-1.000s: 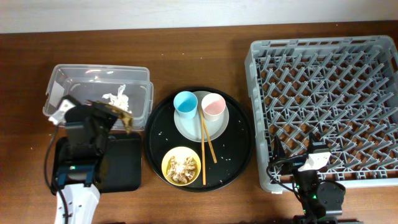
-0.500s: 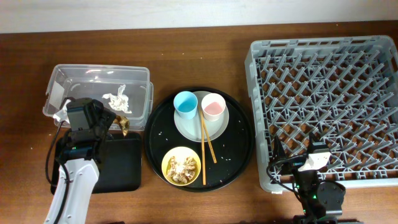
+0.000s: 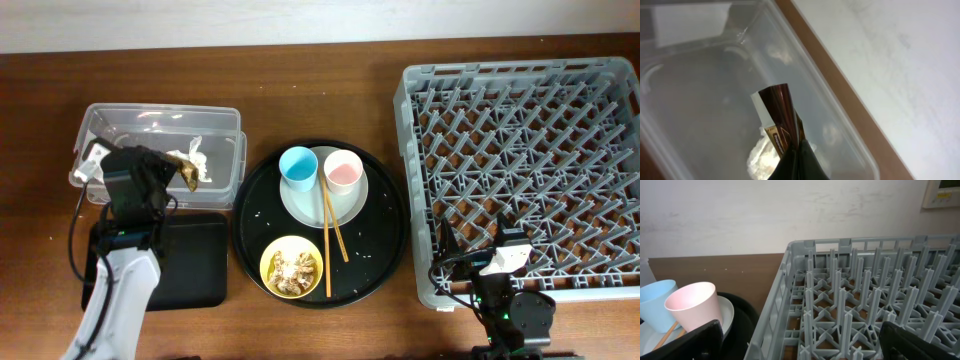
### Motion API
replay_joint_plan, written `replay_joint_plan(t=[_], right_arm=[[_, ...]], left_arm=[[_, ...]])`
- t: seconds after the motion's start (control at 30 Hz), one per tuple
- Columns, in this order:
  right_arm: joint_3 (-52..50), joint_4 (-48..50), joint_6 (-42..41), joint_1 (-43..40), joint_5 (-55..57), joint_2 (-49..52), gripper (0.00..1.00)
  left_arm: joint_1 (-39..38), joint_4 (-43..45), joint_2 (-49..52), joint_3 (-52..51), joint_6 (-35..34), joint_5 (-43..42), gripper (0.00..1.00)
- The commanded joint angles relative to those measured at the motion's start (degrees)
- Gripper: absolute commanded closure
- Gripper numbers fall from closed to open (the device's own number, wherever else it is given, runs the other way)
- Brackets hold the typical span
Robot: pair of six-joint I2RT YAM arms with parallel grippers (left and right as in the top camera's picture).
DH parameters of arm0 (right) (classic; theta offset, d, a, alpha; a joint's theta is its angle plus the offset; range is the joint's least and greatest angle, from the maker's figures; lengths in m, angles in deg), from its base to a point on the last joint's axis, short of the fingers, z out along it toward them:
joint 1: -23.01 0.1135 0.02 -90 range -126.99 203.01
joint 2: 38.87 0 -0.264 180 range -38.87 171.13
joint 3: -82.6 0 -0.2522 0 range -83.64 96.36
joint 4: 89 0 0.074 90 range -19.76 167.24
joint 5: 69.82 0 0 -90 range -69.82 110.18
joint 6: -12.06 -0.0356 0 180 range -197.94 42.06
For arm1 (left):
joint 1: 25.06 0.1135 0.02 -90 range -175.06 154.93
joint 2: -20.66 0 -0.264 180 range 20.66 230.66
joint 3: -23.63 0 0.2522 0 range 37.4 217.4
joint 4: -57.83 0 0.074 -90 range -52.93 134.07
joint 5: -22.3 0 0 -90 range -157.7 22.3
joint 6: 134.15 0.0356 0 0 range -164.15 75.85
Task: Sort waste into correct bins and load items into the dishwasher rack
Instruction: 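Grasp the gold wrapper with the left gripper and drop it in the clear bin, then move the left gripper to the yellow bowl and grip its rim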
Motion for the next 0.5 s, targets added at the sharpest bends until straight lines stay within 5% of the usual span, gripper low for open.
replay_joint_plan(t=[0.0,0.2,0.27,0.47], right_arm=[[-0.31,-0.31,-0.2,0.26,-0.11,-0.28,0.02],[-0.31,-0.33,-0.2,0.26,-0.11,-0.28,0.02],[-0.31,-0.31,-0.2,0.26,-0.11,-0.28,0.02],[-0.31,-0.33,-0.2,0.26,-0.11,-0.28,0.02]], left_arm=[[0.26,7.23,6.27,0.85,0.9,0.79,0.99],[0.26,19.32,14.82,0.85,0.92,0.74,0.83],[0.26,19.32,15.5,0.85,0.98,0.61,0.57],[0.09,22.05,15.06,1.36,12.33,-2.73,0.16]])
